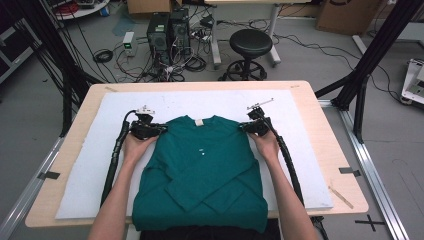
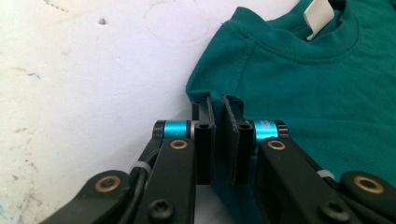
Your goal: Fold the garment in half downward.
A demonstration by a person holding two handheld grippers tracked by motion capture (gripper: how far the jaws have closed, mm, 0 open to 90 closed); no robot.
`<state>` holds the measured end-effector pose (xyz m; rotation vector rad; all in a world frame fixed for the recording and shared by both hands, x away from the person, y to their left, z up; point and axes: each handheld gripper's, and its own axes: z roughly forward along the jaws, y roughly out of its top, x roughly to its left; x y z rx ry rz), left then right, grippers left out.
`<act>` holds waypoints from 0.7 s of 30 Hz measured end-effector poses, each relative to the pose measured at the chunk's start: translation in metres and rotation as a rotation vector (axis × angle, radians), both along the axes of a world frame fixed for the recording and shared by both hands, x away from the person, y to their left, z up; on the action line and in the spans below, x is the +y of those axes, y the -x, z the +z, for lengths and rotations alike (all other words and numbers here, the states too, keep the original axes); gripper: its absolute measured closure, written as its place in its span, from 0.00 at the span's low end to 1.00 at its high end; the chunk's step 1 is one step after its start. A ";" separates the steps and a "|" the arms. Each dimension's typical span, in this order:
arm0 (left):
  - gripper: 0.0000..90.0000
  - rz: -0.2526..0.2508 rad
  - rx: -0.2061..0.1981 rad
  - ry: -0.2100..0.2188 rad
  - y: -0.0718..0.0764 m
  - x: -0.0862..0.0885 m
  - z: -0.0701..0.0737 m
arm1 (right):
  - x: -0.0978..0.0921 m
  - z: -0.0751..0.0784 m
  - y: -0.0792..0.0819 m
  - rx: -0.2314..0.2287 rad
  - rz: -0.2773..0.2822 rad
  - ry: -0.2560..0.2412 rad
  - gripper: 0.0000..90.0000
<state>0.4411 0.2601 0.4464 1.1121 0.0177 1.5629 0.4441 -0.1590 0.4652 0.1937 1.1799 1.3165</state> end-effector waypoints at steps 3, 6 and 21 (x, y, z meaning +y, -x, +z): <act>0.93 -0.002 0.003 0.000 0.000 0.000 0.000 | -0.001 0.000 0.000 -0.005 0.002 0.008 0.95; 0.93 0.006 -0.004 -0.001 0.000 -0.001 -0.001 | 0.002 -0.002 0.004 -0.029 -0.034 0.010 0.95; 0.95 -0.016 -0.110 0.007 0.039 -0.004 -0.019 | -0.010 -0.012 0.031 -0.102 0.013 0.005 0.96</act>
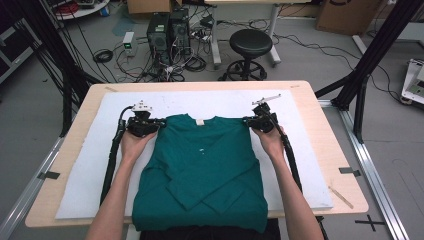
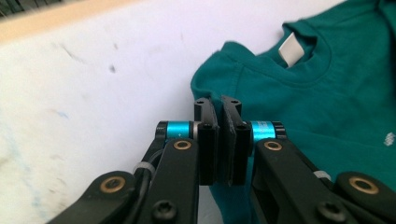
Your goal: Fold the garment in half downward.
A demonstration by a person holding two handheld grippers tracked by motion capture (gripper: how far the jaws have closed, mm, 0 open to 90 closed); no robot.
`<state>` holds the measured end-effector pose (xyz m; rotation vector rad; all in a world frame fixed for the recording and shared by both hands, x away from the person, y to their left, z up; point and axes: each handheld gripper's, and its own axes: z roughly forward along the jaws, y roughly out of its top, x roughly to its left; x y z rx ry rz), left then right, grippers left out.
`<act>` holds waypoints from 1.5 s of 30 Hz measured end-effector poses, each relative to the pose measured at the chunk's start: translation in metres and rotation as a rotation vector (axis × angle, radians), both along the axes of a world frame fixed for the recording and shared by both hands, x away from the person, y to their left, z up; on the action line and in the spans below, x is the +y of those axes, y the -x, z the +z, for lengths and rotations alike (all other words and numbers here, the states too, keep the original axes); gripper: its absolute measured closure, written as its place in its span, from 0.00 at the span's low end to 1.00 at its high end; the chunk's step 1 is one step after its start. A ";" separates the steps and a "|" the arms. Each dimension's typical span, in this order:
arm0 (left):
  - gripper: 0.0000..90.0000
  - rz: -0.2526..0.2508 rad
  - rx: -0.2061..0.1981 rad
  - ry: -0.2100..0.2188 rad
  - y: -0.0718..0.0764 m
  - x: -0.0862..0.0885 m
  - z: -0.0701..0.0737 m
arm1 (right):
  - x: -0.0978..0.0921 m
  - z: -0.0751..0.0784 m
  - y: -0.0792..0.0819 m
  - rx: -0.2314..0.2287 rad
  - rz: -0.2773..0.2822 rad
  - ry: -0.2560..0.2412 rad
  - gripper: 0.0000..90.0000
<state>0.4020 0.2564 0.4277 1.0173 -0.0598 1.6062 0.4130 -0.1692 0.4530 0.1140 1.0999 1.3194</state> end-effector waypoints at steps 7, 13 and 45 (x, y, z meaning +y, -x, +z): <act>0.95 -0.050 -0.032 0.027 0.020 0.006 -0.006 | -0.003 -0.003 0.020 -0.037 0.022 -0.001 0.96; 0.95 -0.036 -0.051 0.051 0.033 0.002 0.001 | -0.002 0.000 0.037 -0.070 0.009 0.003 0.96; 0.95 -0.106 -0.194 0.031 0.101 -0.007 0.019 | -0.017 0.017 0.089 -0.233 0.097 -0.080 0.96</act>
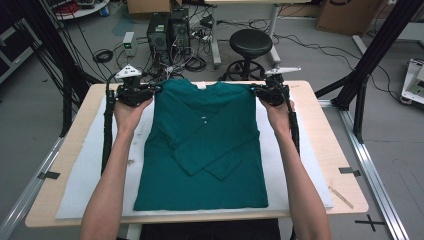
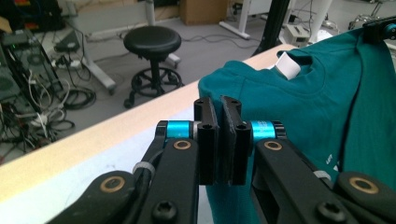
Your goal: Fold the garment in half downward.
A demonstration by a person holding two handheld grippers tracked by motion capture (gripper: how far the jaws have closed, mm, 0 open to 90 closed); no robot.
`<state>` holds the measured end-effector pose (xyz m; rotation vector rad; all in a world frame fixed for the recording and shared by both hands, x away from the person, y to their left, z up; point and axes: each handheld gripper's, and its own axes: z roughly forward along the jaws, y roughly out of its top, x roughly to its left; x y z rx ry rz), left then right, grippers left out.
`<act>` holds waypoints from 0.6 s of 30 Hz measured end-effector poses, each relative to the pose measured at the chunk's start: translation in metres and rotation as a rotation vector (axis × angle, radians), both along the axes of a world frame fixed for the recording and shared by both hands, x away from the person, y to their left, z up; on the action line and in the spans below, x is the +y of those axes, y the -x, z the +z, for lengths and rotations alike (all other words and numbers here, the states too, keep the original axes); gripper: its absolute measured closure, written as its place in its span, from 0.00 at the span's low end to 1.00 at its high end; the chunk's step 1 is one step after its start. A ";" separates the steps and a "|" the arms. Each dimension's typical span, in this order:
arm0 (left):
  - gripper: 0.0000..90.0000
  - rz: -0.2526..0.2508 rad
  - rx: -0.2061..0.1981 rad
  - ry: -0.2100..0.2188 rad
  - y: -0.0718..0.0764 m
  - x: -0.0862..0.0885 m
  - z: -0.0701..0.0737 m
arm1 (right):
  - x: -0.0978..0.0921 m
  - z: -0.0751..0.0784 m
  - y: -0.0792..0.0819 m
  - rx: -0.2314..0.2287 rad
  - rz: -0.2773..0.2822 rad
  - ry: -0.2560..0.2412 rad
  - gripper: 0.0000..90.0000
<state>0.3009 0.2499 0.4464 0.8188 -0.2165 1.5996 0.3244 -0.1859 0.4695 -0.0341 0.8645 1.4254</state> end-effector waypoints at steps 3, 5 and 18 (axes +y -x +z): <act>0.95 -0.007 -0.008 -0.003 0.002 0.000 -0.001 | -0.001 -0.001 0.002 -0.010 0.013 0.001 0.96; 0.95 -0.018 -0.015 -0.008 0.003 0.002 -0.002 | -0.002 -0.001 0.003 -0.012 0.017 0.004 0.96; 0.95 -0.040 -0.044 -0.036 0.008 0.005 -0.007 | -0.006 -0.004 0.009 -0.031 0.042 0.018 0.96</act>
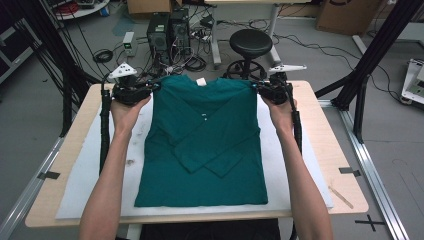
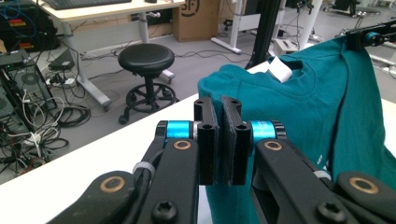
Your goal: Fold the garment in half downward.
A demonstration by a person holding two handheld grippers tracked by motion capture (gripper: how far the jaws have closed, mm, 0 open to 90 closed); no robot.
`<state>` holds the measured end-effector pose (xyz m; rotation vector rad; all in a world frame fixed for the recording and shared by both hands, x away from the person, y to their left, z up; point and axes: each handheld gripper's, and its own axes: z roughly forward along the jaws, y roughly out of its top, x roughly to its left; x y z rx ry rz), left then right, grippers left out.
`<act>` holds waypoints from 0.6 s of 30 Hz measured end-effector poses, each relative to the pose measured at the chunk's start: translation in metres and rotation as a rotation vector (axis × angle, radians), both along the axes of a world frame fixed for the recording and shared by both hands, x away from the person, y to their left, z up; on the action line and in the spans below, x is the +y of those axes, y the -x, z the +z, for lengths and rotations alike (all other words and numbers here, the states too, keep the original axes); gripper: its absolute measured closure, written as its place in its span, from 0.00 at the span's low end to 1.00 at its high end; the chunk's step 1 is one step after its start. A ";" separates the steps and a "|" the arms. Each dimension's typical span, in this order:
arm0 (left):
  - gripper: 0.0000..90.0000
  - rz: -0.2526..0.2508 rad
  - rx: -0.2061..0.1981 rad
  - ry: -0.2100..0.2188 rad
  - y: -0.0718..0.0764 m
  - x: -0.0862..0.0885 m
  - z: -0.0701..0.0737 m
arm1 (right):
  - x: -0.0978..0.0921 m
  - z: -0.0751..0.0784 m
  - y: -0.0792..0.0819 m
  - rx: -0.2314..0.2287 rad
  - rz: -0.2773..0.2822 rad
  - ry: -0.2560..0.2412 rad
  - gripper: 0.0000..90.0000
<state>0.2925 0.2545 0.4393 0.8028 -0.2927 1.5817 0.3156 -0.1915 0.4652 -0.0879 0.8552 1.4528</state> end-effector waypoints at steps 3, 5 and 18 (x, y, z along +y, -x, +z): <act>0.95 0.016 0.010 -0.007 -0.002 -0.001 -0.002 | 0.000 -0.001 -0.001 0.013 -0.007 0.006 0.95; 0.95 0.026 0.016 -0.013 -0.005 0.000 -0.003 | 0.000 -0.003 -0.003 0.017 -0.013 0.015 0.95; 0.94 0.046 0.080 -0.047 -0.029 -0.001 -0.020 | 0.001 -0.023 -0.026 0.084 -0.054 0.091 0.95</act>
